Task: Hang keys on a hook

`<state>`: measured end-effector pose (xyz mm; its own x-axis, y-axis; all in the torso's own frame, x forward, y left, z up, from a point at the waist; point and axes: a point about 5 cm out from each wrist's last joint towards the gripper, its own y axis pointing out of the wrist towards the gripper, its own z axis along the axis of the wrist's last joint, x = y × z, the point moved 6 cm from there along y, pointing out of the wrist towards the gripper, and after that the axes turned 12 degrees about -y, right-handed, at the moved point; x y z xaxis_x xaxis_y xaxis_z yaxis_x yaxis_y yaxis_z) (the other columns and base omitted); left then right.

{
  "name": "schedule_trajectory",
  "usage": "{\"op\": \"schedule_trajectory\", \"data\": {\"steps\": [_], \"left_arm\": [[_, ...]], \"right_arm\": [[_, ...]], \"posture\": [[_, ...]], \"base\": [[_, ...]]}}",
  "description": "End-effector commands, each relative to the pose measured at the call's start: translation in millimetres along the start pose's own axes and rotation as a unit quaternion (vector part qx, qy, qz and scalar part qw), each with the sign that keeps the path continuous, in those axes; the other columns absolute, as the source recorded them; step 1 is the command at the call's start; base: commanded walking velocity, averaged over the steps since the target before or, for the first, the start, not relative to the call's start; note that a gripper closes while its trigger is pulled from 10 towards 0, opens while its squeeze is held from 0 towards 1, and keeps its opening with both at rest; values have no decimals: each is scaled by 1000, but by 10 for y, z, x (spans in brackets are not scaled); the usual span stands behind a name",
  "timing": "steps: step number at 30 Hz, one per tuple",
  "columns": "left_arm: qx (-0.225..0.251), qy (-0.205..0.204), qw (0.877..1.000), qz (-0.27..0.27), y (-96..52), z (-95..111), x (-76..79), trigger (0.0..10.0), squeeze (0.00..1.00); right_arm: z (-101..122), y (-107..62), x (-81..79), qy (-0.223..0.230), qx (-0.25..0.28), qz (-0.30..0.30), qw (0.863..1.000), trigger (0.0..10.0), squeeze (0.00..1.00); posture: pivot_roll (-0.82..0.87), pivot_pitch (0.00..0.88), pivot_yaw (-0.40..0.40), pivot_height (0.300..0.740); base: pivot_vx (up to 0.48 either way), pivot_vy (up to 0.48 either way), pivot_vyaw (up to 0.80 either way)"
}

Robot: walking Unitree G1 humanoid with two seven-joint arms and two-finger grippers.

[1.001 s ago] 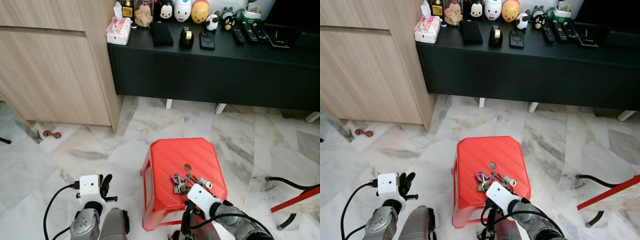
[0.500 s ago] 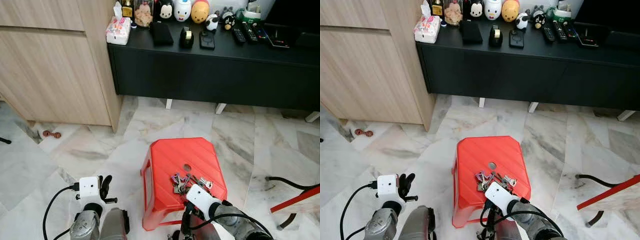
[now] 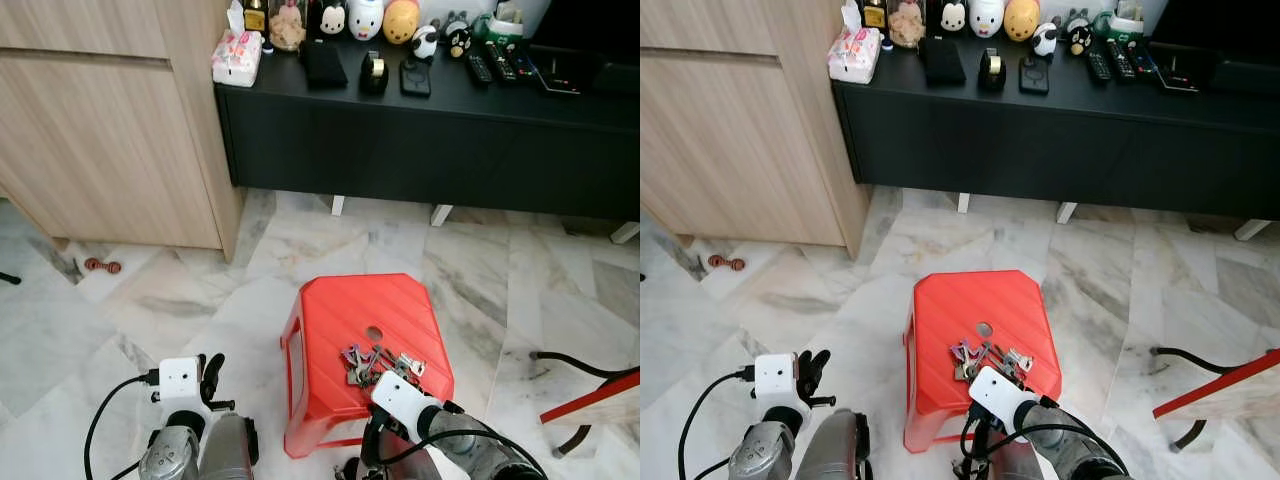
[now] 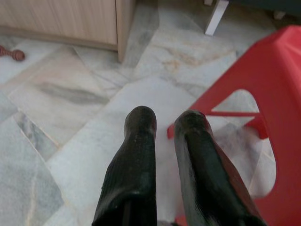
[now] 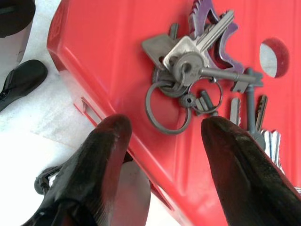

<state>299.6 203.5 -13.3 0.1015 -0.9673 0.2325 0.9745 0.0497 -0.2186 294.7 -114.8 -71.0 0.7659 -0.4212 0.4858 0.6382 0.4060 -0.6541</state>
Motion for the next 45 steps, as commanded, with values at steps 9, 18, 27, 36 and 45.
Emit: {"op": "schedule_trajectory", "data": {"steps": [9,18,27,36,45], "left_arm": [[-12,2,1000,1,-86,-82,14,10000,0],[-11,1,1000,3,-97,-77,13,10000,0],[-14,0,1000,4,-100,-80,15,10000,0],[-14,0,1000,5,-103,-83,14,10000,0],[-16,0,1000,4,-111,-94,25,10000,0]], "right_arm": [[-51,-22,-73,1,-2,13,1000,10000,0],[-1,-5,-38,-4,4,10,1000,6431,0],[48,17,-17,-7,7,8,1000,4510,0],[46,19,-47,-8,7,16,1000,10000,0],[12,14,-47,-20,-2,11,1000,10000,0]], "posture": [[202,286,-141,639],[203,287,-143,639],[203,285,-143,639],[205,286,-144,639],[203,287,-144,639]], "base": [[0,0,0],[0,0,0],[0,0,0],[0,0,0],[0,0,0]]}}
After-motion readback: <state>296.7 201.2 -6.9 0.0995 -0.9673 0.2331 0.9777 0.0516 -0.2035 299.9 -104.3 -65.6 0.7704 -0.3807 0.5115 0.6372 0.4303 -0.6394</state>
